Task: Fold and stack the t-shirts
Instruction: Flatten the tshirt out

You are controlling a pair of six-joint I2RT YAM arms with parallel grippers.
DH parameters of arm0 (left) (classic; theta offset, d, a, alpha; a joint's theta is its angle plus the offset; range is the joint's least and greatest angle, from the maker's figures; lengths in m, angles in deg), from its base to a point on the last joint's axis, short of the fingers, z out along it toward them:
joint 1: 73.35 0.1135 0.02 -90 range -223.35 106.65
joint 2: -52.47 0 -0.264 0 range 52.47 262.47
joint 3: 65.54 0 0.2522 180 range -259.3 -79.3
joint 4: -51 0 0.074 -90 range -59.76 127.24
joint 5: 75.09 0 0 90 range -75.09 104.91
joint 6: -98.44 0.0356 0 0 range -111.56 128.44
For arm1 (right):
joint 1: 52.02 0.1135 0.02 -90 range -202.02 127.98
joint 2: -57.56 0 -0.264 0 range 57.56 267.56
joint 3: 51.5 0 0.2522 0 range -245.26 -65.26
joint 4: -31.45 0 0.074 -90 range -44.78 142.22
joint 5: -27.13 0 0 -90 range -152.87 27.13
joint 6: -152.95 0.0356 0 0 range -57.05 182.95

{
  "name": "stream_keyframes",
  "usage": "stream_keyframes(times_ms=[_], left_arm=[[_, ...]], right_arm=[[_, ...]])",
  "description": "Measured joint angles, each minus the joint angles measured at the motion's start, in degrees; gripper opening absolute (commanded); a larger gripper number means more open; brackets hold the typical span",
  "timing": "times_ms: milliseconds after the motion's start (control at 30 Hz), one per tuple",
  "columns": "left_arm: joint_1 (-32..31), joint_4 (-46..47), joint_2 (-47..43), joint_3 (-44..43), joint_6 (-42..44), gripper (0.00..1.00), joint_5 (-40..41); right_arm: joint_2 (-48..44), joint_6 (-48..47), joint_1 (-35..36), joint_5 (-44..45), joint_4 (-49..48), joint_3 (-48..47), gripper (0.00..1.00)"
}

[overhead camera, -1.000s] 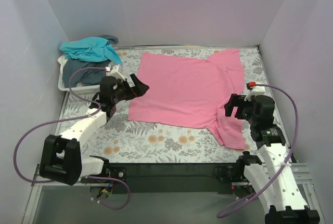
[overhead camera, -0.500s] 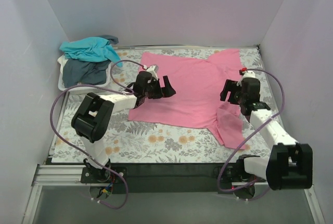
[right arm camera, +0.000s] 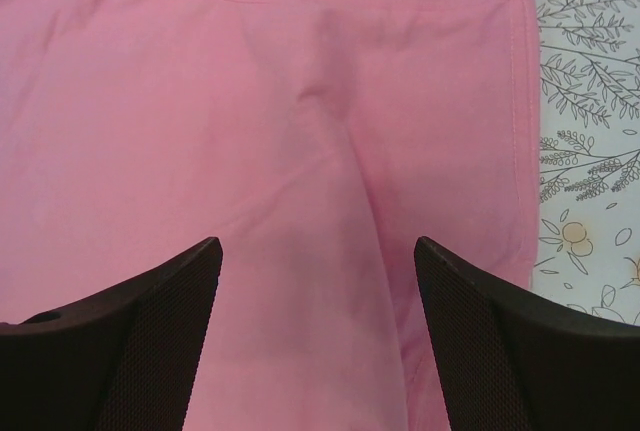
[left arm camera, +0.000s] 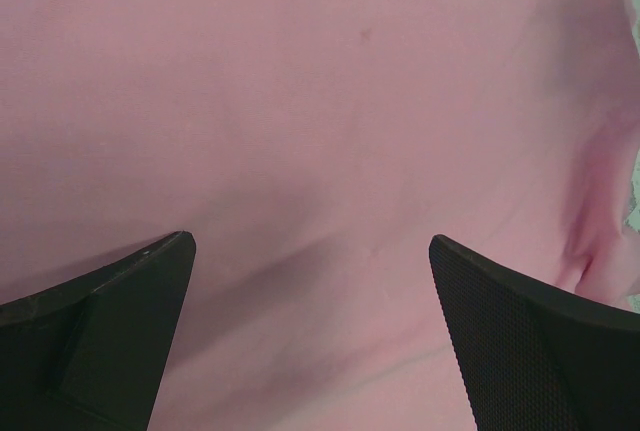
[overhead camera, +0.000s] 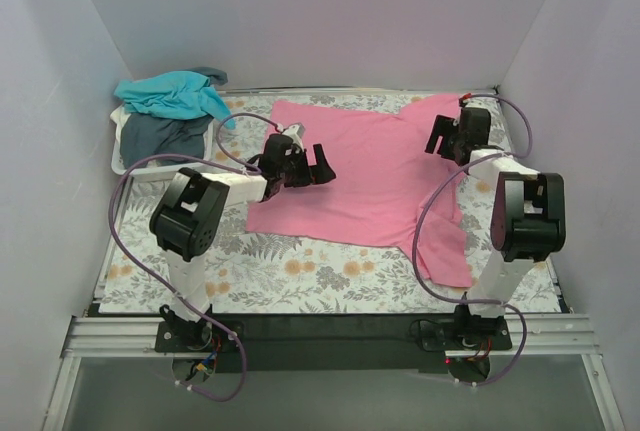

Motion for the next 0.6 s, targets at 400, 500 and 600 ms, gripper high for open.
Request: stream_keyframes(times_ms=[400,500,600], left_arm=[[2.14,0.37,0.31,0.0,-0.04,0.98,-1.57],[2.86,0.76,0.52,-0.02,-0.09,0.98,-2.64],[3.39,0.76,0.59,-0.13,-0.07,0.98,-3.06]], right_arm=[[10.64,-1.7,-3.21,1.25,4.2,-10.1,0.71],[12.83,-1.9,-3.93,1.18,5.66,-12.87,0.71],[15.19,-2.14,-4.31,1.05,7.15,-15.1,0.71]])
